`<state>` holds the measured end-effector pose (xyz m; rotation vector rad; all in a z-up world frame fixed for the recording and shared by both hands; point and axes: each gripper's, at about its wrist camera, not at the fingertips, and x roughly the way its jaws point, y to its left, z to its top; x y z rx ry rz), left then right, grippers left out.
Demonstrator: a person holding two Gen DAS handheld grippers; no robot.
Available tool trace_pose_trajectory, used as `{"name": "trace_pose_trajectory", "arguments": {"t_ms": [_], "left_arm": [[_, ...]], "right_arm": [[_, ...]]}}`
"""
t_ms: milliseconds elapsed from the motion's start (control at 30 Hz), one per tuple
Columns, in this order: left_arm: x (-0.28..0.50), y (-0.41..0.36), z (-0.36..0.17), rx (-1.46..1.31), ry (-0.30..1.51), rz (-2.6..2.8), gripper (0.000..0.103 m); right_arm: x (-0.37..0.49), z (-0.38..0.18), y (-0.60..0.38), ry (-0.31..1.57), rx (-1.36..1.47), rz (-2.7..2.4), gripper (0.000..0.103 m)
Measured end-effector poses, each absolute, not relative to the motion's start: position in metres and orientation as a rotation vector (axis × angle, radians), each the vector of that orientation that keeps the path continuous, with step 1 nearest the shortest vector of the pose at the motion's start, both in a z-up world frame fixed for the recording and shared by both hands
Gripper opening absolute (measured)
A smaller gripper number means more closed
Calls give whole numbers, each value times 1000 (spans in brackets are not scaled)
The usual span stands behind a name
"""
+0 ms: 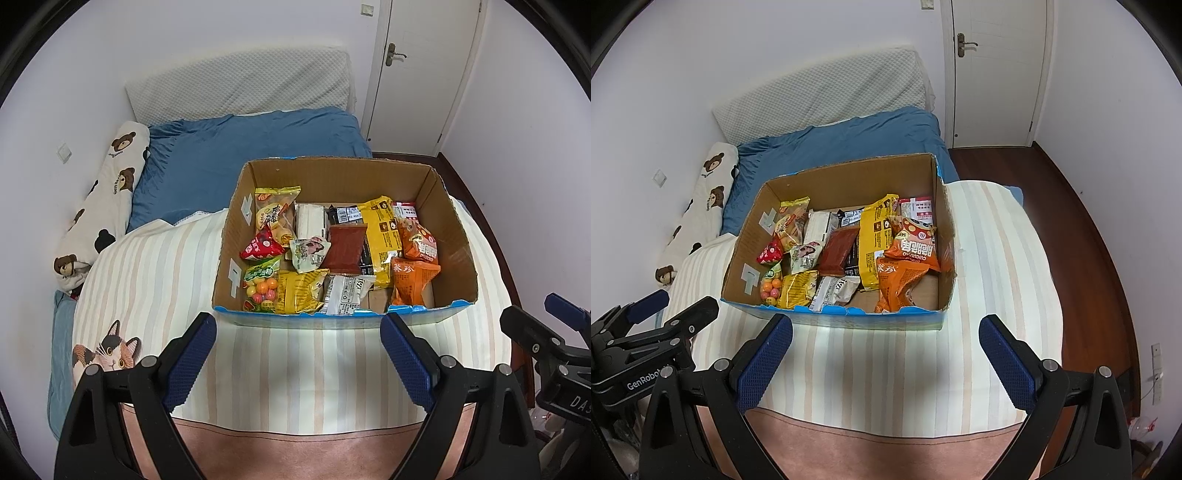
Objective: Organize snacks
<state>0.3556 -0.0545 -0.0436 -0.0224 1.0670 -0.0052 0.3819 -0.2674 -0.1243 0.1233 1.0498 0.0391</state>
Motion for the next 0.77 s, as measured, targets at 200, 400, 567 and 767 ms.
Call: {"name": "trace_pose_trajectory", "arguments": {"t_ms": [200,400,567,767], "left_arm": [[356,-54,-42,-25,1065,-7,91],[356,-54,-42,-29,1064,-7,91],[355,-54,-43,-27,1064,-8,91],[354,-55,-42,-17,1042,-8,91]], "right_arm": [[381,-124,-268,1051,129,41,103],[380,-123,-268,1053,131,39,103],[380,-122,-268,1054,128,40,103],[380,-122,-268,1054,130,39,103]]}}
